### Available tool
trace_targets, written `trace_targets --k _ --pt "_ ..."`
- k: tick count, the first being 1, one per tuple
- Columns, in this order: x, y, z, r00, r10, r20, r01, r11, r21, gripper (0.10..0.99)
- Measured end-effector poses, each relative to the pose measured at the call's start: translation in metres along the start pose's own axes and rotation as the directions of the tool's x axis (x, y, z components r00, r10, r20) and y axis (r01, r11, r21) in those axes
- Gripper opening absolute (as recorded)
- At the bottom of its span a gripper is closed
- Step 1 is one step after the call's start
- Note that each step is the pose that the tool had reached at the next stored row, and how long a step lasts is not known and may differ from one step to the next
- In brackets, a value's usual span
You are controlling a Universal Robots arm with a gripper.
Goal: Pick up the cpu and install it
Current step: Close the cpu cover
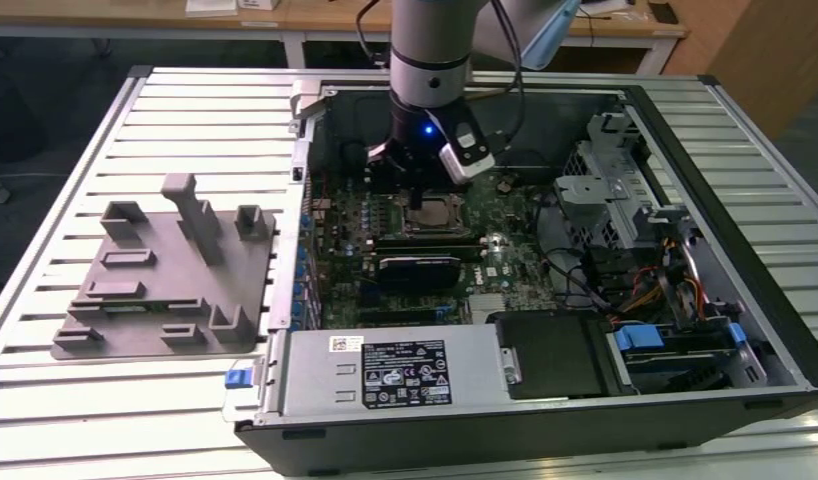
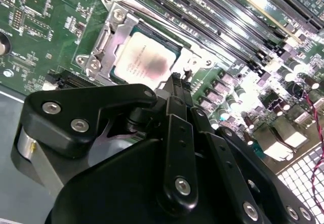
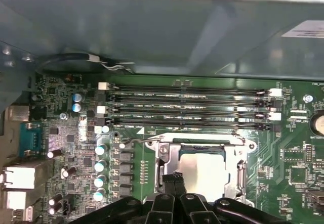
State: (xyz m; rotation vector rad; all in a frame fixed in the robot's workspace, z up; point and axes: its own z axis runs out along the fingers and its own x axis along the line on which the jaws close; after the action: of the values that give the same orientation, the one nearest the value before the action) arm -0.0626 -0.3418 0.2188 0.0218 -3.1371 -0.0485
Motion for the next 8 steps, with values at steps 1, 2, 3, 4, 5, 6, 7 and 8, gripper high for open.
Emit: trace_targets --k 1,2,3,4,5,6,7,8 --pt "-0.0013 0.0 0.0 1.0 0.0 0.0 0.0 1.0 0.0 0.106" --pt "-0.0027 0.0 0.0 1.0 0.0 0.0 0.0 1.0 0.0 0.106" --pt "-0.0042 -0.0001 0.0 1.0 0.0 0.0 0.0 1.0 0.0 0.106" --pt "-0.0058 -0.0001 0.0 1.0 0.0 0.0 0.0 1.0 0.0 0.106" --pt "-0.0074 -0.0001 0.0 1.0 0.0 0.0 0.0 1.0 0.0 0.106" --pt "-0.0089 -0.0001 0.0 1.0 0.0 0.0 0.0 1.0 0.0 0.106" --pt "-0.0105 -0.0001 0.0 1.0 0.0 0.0 0.0 1.0 0.0 0.106" --pt "-0.012 -0.0002 0.0 1.0 0.0 0.0 0.0 1.0 0.0 0.106"
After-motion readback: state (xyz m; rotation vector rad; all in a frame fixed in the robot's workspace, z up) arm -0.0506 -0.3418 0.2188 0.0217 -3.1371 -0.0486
